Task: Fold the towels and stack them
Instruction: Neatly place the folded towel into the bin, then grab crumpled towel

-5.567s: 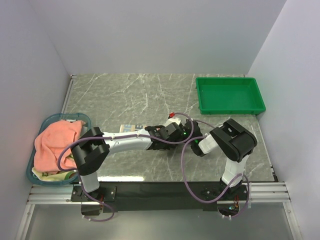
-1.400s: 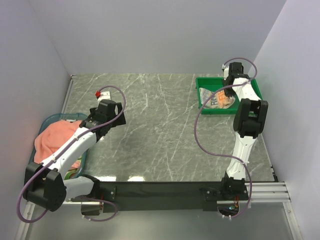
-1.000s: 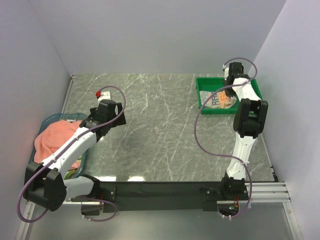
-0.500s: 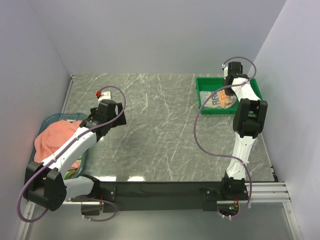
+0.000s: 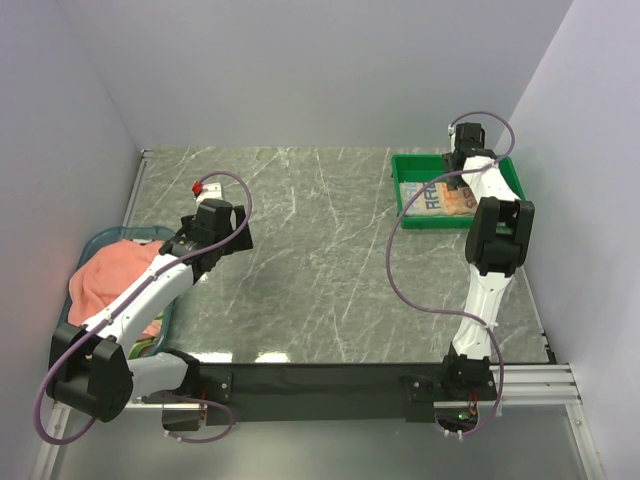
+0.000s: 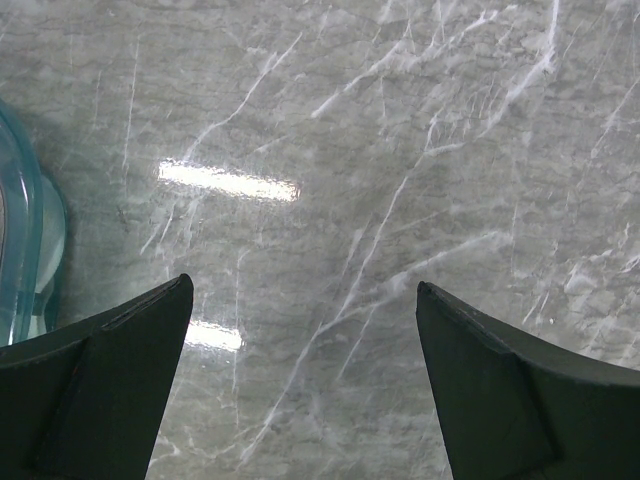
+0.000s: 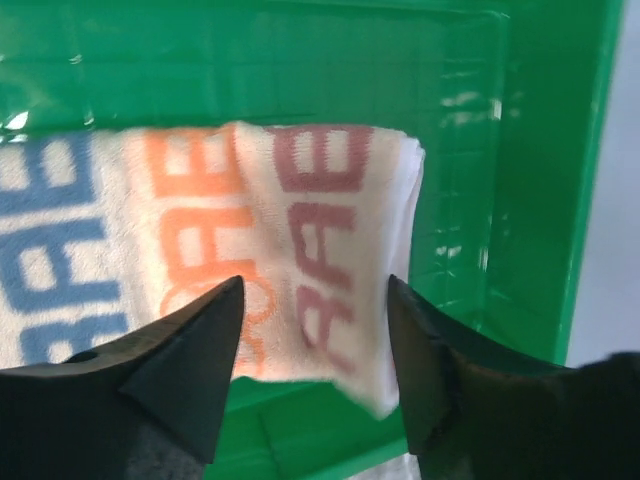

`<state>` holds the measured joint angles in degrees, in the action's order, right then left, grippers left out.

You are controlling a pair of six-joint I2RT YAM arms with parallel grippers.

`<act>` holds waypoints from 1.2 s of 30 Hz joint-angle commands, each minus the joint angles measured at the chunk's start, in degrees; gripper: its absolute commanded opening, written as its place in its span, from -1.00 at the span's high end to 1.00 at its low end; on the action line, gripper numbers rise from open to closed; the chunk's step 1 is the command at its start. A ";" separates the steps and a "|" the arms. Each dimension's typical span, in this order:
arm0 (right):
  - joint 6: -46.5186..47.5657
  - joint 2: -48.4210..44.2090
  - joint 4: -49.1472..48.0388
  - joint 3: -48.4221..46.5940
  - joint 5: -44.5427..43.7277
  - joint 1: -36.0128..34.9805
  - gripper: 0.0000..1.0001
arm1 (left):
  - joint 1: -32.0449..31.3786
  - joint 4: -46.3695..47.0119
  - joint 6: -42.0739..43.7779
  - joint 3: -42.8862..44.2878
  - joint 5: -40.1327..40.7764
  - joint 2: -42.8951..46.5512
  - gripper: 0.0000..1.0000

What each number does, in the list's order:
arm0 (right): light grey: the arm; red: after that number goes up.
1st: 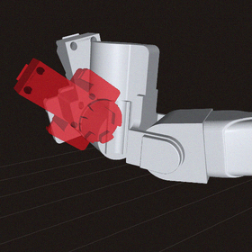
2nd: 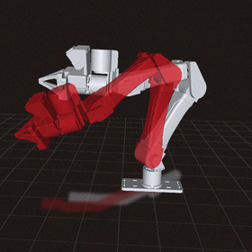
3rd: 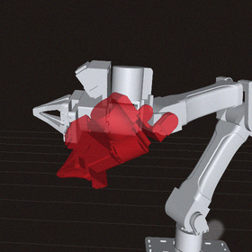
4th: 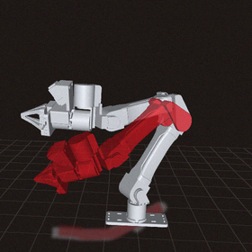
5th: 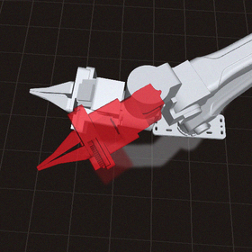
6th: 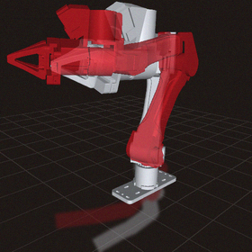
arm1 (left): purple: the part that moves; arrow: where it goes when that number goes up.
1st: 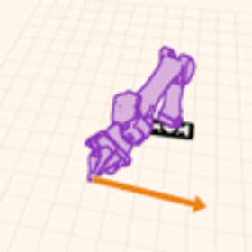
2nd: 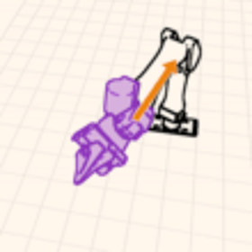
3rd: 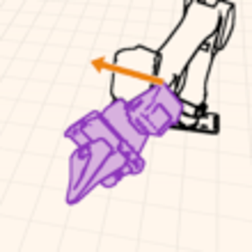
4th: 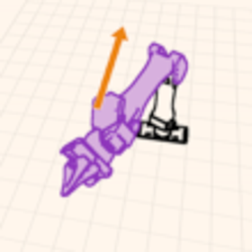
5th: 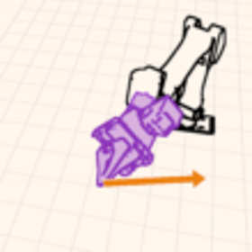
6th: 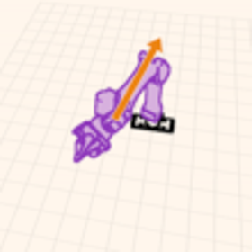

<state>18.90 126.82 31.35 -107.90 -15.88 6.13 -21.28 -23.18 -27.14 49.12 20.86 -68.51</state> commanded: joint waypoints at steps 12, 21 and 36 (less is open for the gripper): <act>-21.33 -14.39 -9.30 6.81 -12.62 0.11 -0.33 | 0.27 1.21 -0.46 0.62 0.32 3.91 -0.99; -33.74 -39.51 -15.01 28.60 9.80 0.02 -0.63 | 0.97 -0.02 -3.00 0.19 4.53 11.11 -0.99; -49.92 -76.54 -20.98 59.55 33.45 -0.42 -0.82 | 14.32 -19.87 -17.77 7.74 16.05 5.67 -0.99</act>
<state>-25.85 53.21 15.92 -51.27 10.76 6.02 -11.51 -36.21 -40.34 54.04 32.29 -62.28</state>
